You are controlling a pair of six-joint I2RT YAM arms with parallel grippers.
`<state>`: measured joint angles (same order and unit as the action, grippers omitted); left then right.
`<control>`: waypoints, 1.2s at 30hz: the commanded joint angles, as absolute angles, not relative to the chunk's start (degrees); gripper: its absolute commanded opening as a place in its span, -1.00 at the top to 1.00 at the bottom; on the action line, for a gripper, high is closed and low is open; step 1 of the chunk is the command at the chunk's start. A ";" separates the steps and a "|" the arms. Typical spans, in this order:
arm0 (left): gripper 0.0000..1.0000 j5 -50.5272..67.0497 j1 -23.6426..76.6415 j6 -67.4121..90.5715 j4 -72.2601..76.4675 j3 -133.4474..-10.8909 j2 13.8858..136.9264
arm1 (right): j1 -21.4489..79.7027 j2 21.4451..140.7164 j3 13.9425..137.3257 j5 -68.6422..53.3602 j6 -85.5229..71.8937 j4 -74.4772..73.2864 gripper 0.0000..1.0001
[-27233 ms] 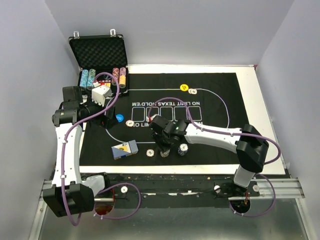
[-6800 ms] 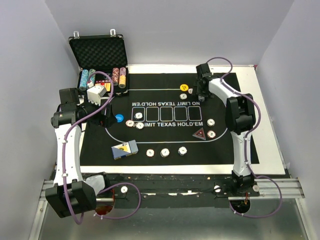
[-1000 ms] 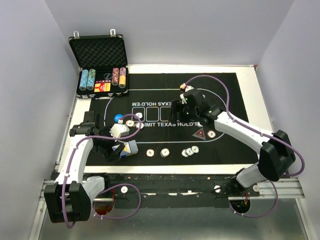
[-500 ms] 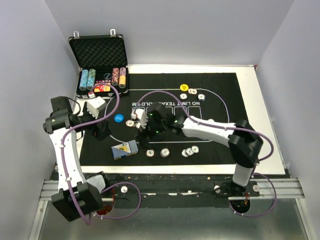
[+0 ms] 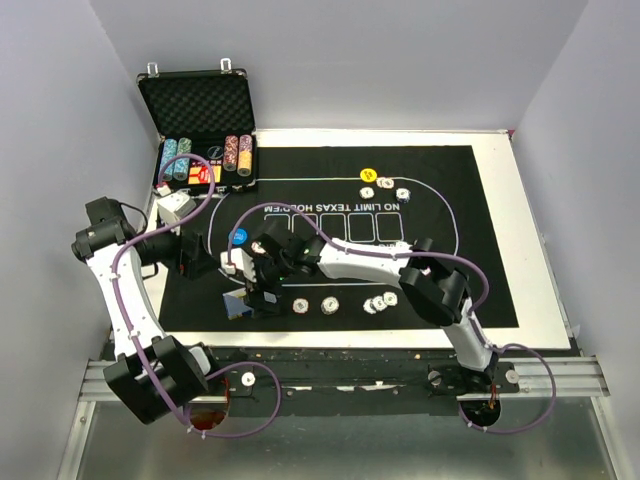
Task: Distribute texas hold em gaming equipment
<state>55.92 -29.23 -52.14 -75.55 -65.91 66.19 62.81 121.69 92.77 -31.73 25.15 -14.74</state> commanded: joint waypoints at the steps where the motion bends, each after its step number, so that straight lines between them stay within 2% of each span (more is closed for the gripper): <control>1: -0.98 59.15 -29.79 -55.19 -78.13 -67.85 66.70 | 63.19 124.98 95.01 -34.81 29.96 -16.09 -1.00; 25: -0.98 59.24 -29.88 -57.12 -80.86 -71.28 69.35 | 63.02 130.52 94.05 -27.86 33.75 -8.97 -1.00; 30: -0.98 59.33 -29.97 -65.63 -87.26 -71.89 69.61 | 62.58 129.55 92.29 -29.00 32.70 -9.58 -1.00; 36: -0.98 59.41 -29.97 -67.86 -92.55 -76.46 72.33 | 61.96 129.28 89.74 -29.79 31.29 -7.82 -0.97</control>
<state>56.66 -29.63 -62.61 -76.99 -72.47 70.85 62.37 128.88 91.59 -29.76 31.73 -8.14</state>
